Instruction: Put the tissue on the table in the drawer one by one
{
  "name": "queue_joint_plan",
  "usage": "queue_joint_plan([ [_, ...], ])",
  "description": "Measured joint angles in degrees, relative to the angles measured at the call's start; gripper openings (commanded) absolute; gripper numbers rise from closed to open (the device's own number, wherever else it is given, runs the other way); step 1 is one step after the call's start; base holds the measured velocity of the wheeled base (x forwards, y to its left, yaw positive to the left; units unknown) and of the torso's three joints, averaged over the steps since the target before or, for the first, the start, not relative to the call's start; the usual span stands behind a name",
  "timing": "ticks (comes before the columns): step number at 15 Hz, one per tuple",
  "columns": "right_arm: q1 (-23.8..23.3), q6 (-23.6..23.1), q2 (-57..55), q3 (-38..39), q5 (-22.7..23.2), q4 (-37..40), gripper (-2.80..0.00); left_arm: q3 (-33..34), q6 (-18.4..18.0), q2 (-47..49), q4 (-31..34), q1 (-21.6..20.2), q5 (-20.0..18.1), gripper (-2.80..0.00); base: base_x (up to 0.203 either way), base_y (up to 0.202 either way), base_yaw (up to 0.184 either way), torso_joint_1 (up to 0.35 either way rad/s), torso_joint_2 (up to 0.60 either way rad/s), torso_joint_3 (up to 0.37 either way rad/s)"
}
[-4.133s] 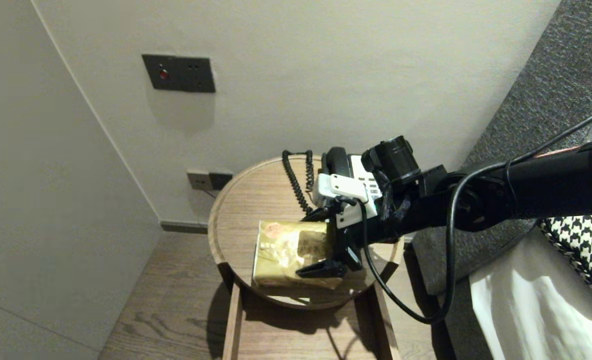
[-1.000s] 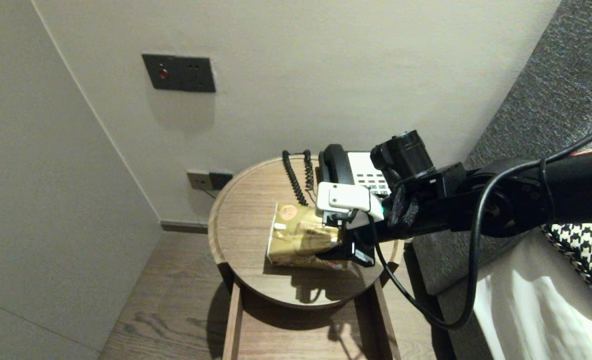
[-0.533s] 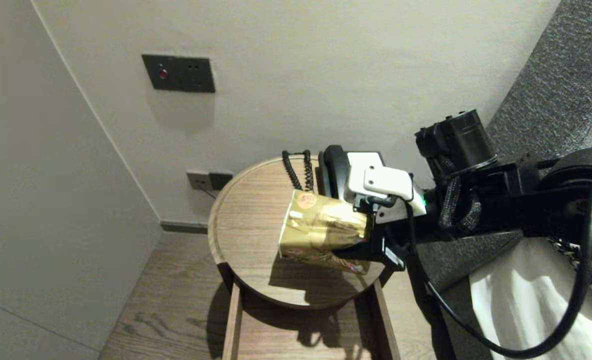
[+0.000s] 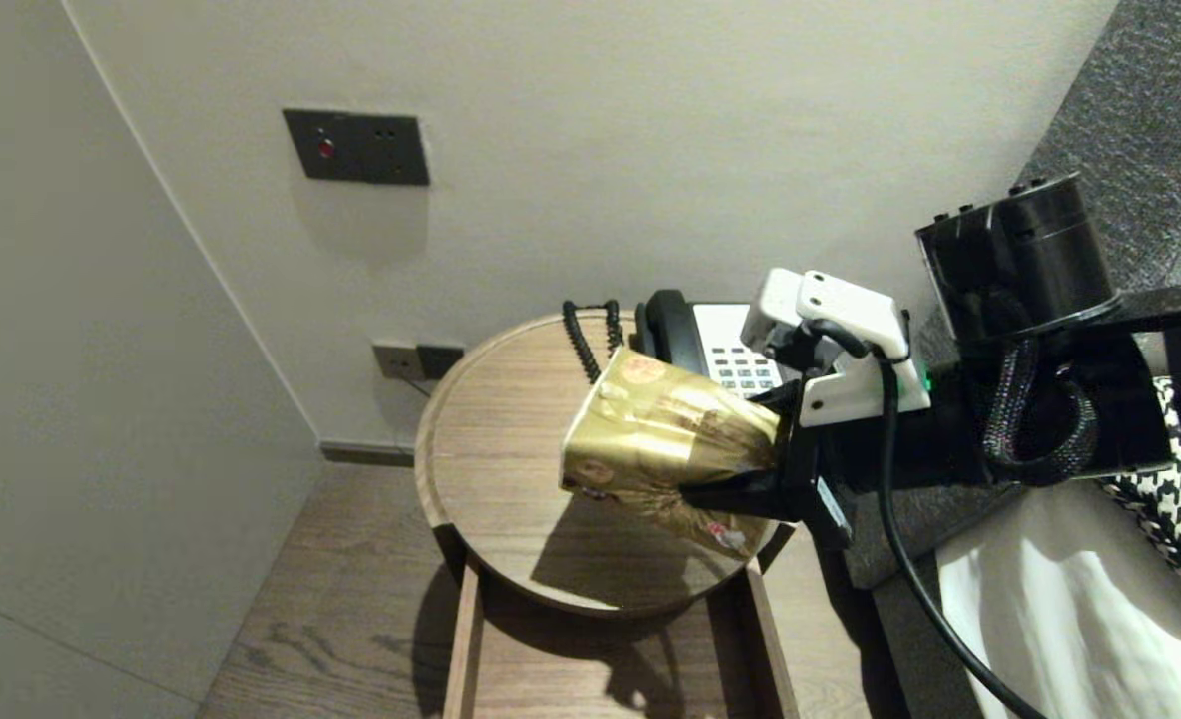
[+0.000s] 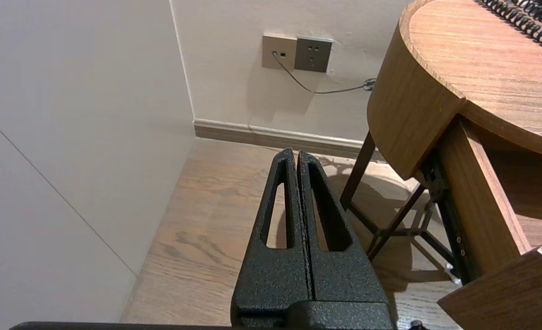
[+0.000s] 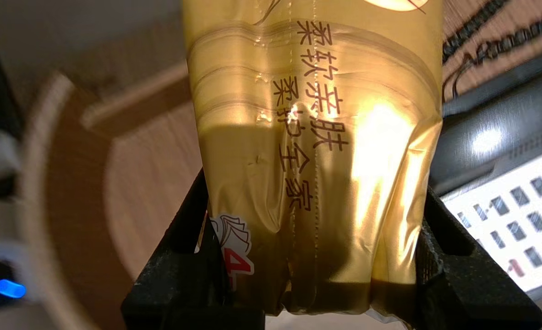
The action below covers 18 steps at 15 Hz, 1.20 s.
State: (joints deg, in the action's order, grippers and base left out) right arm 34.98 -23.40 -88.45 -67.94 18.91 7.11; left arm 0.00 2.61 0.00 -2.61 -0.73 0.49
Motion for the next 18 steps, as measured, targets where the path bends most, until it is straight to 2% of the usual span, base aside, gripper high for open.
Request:
queue_joint_plan([
  [4, 0.20, 10.95, 4.87, 1.85, -0.12, 0.20, -2.80, 0.00, 0.00, 0.00, 0.00, 0.00, 0.02, -2.80, 0.000, 0.000, 0.000, 0.000, 0.00, 0.000],
  [6, -0.33, 14.95, 7.75, 3.11, -0.50, 0.24, -2.80, 0.00, 0.00, 0.00, 0.00, -0.01, 0.01, -2.80, 0.000, 0.000, 0.000, 0.000, 0.00, 0.000],
  [10, -3.30, 16.62, 13.05, 6.97, -4.95, 0.89, -2.80, 0.00, 0.00, 0.00, 0.02, 0.00, 0.00, -2.80, 0.000, 0.000, 0.000, 0.000, 0.00, 0.000],
  [12, -4.28, 20.39, 14.67, 9.40, -5.17, 0.99, -2.80, 0.00, 0.00, 0.00, 0.00, 0.00, 0.00, -2.80, 0.000, 0.000, 0.000, 0.000, 0.00, 0.000],
  [15, -4.22, 26.36, 15.66, 12.27, -3.60, 0.86, -2.80, 0.00, 0.00, 0.00, 0.02, 0.00, 0.02, -2.80, 0.000, 0.000, 0.000, 0.000, 0.00, 0.000],
  [18, -2.74, 26.38, 15.56, 17.41, -0.56, 0.38, -2.80, 0.00, 0.00, 0.00, 0.00, 0.00, 0.02, -2.80, 0.000, 0.000, 0.000, 0.000, 0.00, 0.000],
])
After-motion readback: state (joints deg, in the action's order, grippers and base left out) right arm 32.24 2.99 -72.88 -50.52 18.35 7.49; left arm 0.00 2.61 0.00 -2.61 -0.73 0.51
